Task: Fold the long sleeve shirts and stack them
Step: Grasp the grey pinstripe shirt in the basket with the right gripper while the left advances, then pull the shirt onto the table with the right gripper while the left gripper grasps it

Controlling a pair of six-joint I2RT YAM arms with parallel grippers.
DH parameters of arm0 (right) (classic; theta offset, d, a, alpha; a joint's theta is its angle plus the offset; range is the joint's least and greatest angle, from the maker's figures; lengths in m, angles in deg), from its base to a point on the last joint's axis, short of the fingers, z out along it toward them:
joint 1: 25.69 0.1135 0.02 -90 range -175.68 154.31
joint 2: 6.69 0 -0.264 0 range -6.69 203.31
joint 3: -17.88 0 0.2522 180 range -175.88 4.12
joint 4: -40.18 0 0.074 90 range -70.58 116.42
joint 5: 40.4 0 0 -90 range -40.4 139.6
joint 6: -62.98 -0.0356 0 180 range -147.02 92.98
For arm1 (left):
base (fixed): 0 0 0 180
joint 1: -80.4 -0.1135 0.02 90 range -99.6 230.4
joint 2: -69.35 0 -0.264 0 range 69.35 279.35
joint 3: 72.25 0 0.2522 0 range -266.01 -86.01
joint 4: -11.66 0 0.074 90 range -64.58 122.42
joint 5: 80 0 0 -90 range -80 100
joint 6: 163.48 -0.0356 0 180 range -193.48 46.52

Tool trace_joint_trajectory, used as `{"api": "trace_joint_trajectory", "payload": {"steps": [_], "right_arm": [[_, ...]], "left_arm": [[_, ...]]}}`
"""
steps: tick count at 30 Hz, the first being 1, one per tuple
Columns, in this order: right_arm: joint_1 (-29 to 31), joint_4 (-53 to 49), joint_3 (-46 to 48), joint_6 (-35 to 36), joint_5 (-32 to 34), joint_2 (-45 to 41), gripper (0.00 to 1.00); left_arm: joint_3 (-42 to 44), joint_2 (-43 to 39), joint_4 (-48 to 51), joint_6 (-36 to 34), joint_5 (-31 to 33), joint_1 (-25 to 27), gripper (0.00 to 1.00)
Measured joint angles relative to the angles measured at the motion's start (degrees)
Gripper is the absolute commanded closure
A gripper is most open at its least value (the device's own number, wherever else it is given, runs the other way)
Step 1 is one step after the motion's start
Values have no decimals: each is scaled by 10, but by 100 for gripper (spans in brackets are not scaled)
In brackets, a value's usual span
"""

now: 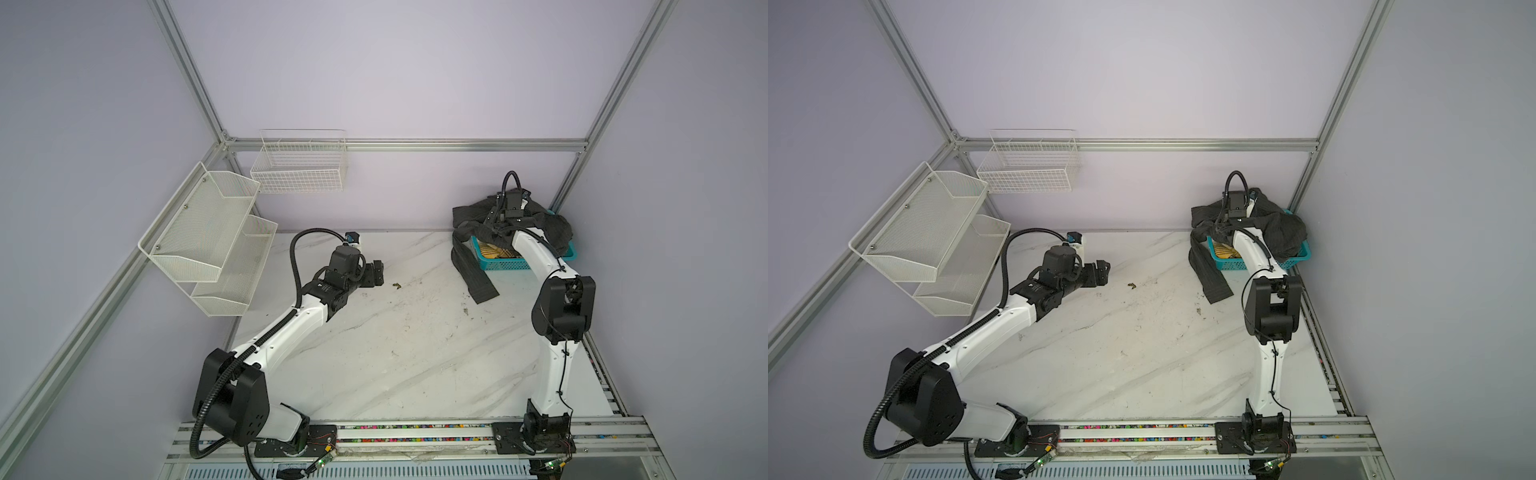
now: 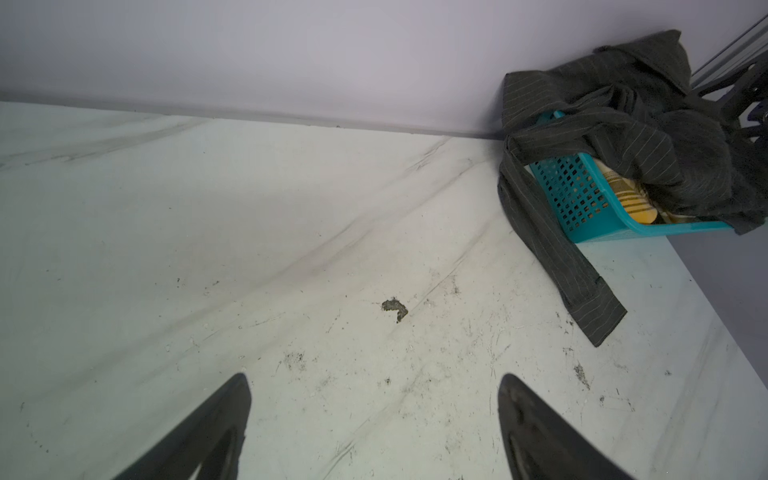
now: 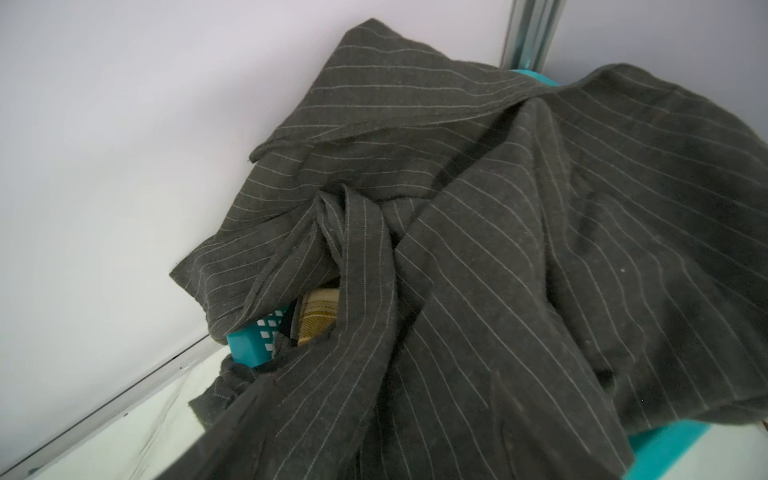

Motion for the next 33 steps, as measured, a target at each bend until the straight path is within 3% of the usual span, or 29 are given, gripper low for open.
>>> {"api": "trace_joint_trajectory", "payload": {"steps": [3, 9, 15, 21, 26, 29, 33], "right_arm": [[0, 0, -24, 11, -29, 26, 28], [0, -29, -104, 31, -67, 96, 48], [0, -54, -122, 39, -83, 119, 100], [1, -49, -113, 45, -102, 103, 100], [25, -23, -69, 79, -168, 12, 100], [88, -15, -80, 111, -200, -55, 100], [247, 0, -82, 136, -214, -137, 100]], "left_arm": [[0, 14, 14, 0, -3, 0, 11], [0, 20, 19, 1, -6, 0, 13], [0, 34, 28, 2, -7, 0, 18], [-1, 40, 52, 5, -7, 0, 19], [-29, 40, 71, 5, -4, 0, 16], [-64, 40, 84, 7, 8, 0, 16], [-140, 38, 125, 18, 51, 0, 18]]}}
